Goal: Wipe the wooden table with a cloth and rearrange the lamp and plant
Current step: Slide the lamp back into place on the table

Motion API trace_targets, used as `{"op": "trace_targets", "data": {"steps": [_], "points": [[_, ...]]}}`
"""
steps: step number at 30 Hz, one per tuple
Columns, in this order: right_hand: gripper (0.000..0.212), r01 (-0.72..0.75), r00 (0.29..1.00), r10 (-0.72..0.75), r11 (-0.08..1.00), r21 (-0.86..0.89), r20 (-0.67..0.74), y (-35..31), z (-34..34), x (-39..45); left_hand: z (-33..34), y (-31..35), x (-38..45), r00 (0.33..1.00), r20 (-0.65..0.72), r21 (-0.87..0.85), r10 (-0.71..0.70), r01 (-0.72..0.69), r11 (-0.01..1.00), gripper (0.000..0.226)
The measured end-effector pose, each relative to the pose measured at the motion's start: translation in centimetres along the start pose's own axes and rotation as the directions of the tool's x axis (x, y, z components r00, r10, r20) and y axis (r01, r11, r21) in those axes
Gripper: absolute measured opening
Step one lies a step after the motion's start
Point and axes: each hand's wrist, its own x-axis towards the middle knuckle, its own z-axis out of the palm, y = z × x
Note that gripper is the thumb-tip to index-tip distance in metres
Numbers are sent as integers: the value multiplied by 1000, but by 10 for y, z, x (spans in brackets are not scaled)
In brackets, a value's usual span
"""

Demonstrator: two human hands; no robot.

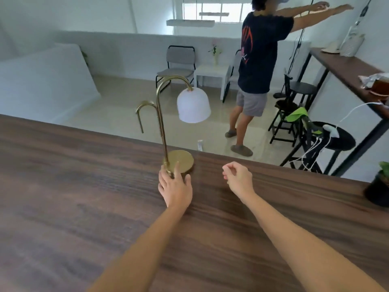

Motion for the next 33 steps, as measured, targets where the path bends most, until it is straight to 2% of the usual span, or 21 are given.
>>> {"op": "trace_targets", "data": {"steps": [2,4,6,8,13,17,21,23,26,27,30,33], "points": [[22,120,984,-99,983,-137,149,-21,40,16,-4,-21,7,988,142,129,61,-80,988,58],[34,241,935,-156,939,-245,319,-36,72,33,-7,-34,11,963,247,213,109,-164,963,59],[43,348,883,-167,860,-372,440,-40,94,47,-10,-42,14,952,275,267,132,-208,941,59],[47,425,856,-171,770,-476,487,-34,101,57,-13,-45,16,950,269,315,161,-245,917,59],[48,457,874,-238,698,-552,423,-19,96,34,-20,-56,18,943,249,318,219,-293,902,59],[48,472,877,-285,667,-577,387,-16,84,-13,-26,-63,15,953,219,298,210,-271,915,61],[40,576,810,-312,576,-580,496,-25,69,-59,-29,-61,14,962,185,279,200,-247,928,65],[33,556,825,-327,617,-557,462,-34,61,-53,-27,-56,14,962,180,255,205,-247,935,68],[39,363,929,-258,771,-523,264,-44,55,-5,-23,-46,13,973,149,200,176,-204,958,68],[45,318,940,-193,796,-515,283,-44,57,10,-22,-44,12,978,136,191,161,-185,964,68],[54,315,890,-49,784,-535,453,-31,74,23,-20,-42,13,981,123,186,147,-168,968,66],[55,323,913,-117,793,-517,391,-11,77,8,-20,-45,18,965,174,134,194,-219,967,65]]}}
